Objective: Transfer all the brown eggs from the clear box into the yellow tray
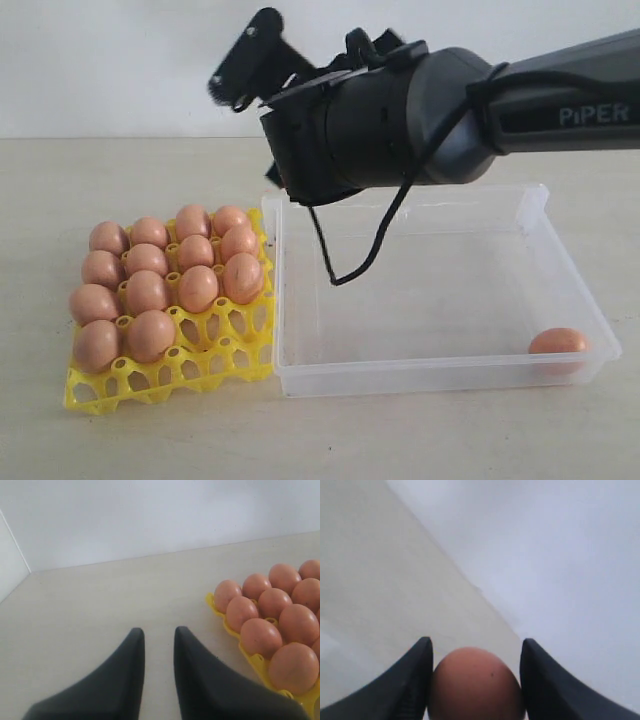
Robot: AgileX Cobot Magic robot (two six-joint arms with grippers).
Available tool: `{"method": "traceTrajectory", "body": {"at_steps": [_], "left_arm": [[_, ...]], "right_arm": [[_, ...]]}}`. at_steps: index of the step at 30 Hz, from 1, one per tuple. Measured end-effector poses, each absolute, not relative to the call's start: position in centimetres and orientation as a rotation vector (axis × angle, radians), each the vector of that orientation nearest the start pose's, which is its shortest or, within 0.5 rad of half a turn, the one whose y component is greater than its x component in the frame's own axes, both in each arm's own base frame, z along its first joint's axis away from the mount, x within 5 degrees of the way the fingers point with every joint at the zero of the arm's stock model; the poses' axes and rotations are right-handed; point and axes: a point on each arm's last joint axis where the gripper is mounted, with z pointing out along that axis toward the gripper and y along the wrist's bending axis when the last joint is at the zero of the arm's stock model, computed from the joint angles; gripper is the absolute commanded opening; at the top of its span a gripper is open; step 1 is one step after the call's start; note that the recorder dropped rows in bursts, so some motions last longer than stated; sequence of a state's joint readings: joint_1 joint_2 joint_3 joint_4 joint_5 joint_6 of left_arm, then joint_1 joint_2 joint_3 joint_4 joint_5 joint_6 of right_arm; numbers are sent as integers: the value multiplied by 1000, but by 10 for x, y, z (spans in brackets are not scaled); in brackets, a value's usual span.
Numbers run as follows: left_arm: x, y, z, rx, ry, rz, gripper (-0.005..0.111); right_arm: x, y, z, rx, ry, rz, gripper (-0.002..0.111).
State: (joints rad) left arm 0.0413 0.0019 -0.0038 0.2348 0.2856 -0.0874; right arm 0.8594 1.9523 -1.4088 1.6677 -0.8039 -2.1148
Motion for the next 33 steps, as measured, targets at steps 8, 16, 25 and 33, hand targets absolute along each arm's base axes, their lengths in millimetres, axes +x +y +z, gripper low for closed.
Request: {"method": "traceTrajectory", "body": {"at_steps": [8,16,25,33], "left_arm": [[54,8,189,38,1763,188,22],[54,8,189,38,1763,188,22],[54,8,189,38,1763,188,22],[54,8,189,38,1763,188,22]], "right_arm": [[334,266,283,-390,1594,-642,-1],[311,324,299,-576,1604,381,-1],[296,343,267,-795,1781,559,-1],[312,350,258,-635,1633,571,-1]]}}
